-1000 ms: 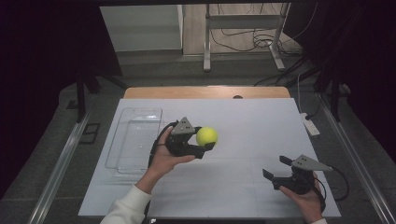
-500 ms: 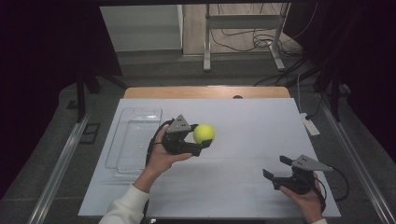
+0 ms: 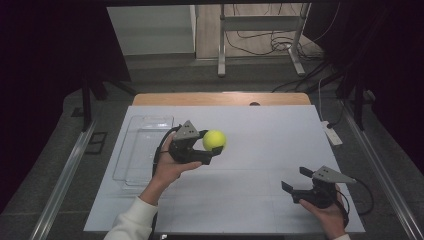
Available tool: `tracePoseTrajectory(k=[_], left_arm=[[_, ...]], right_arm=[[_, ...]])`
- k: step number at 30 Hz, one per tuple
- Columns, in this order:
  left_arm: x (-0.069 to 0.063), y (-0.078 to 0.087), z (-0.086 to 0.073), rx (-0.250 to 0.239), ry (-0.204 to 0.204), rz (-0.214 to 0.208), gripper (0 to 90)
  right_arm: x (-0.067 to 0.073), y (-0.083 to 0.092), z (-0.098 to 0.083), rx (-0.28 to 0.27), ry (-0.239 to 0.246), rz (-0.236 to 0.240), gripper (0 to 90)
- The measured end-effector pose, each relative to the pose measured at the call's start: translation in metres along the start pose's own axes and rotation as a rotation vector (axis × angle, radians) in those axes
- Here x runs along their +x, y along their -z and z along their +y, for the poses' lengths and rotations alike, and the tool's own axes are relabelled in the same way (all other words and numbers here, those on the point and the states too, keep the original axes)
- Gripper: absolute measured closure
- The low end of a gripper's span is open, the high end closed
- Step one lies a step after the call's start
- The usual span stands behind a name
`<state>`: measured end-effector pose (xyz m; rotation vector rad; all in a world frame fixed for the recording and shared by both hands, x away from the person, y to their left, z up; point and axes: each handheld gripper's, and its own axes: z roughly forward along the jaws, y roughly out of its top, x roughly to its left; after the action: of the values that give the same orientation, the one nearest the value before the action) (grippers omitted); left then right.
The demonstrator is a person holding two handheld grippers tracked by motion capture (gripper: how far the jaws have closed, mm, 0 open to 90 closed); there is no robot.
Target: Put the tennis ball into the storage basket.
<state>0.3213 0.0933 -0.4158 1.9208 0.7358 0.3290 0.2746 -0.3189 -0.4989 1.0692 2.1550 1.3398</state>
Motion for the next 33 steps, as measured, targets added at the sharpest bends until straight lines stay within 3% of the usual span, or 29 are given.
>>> tracePoseTrajectory(k=[33], left_arm=[[0.012, 0.014, 0.001, -0.032, 0.012, 0.05, 26.2]], right_arm=[[0.0, 0.0, 0.0, 0.002, 0.005, -0.001, 9.9]])
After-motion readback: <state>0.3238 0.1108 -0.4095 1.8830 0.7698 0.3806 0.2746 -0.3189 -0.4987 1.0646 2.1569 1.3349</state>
